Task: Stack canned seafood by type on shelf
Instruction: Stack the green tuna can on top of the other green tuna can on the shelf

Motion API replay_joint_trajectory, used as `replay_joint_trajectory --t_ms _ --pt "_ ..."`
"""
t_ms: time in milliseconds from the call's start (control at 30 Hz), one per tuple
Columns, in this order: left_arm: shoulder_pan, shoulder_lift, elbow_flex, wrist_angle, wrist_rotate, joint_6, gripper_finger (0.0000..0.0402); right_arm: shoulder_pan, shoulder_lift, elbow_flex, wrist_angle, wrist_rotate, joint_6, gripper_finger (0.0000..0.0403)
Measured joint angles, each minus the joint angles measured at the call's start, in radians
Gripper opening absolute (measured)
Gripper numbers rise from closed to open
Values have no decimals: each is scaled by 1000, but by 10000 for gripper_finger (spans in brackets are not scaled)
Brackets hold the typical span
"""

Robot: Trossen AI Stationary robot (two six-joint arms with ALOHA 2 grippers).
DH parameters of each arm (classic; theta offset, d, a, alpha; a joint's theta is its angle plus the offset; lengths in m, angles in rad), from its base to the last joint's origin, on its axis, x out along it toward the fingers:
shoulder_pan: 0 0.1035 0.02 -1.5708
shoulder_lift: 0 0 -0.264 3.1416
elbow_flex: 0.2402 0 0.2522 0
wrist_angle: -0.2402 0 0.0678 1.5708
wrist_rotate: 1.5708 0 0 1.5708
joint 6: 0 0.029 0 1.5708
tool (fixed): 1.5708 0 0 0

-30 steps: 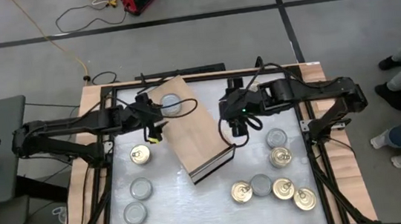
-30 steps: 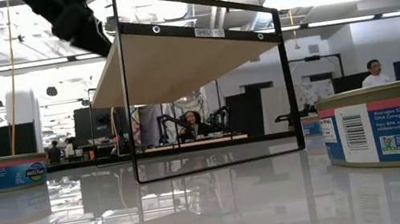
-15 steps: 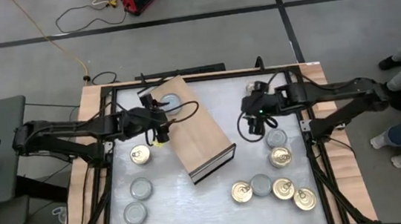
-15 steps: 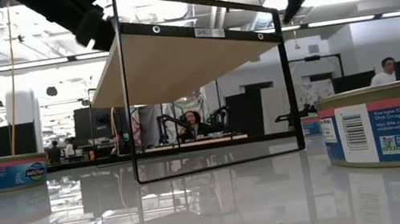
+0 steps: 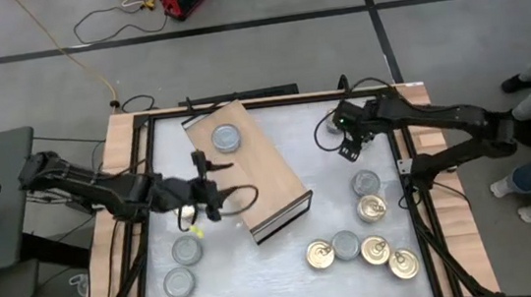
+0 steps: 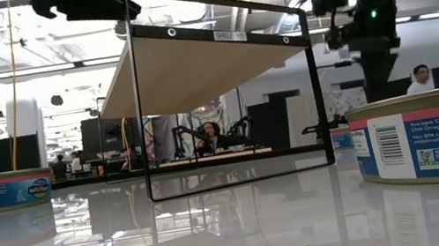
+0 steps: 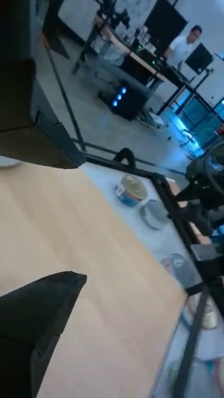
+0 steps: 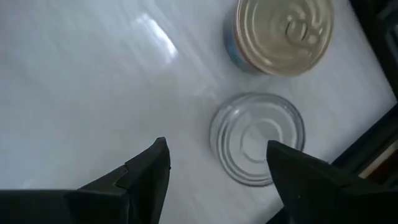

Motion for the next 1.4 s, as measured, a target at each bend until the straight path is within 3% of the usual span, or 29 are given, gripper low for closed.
replay_joint_trajectory --t_ms 133,300,567,700,1100,1333,1400 --pt "-73 0 -33 2 -61 -74 254 13 85 -16 0 23 4 290" --pt "-130 0 -60 -7 -115 -179 246 42 220 -19 -58 172 45 290" --pt "-218 0 -61 -9 -298 -204 244 34 329 -19 -27 180 51 274" --pt "-259 0 -61 -32 -321 -234 244 44 332 -19 -15 183 53 233" --pt "-306 0 -61 -60 -386 -271 244 122 330 -51 29 202 73 54" --pt "-306 0 -61 -60 -390 -278 244 186 329 -59 36 182 94 19" --pt "-306 0 -61 -59 -395 -276 244 222 334 -64 61 95 96 20"
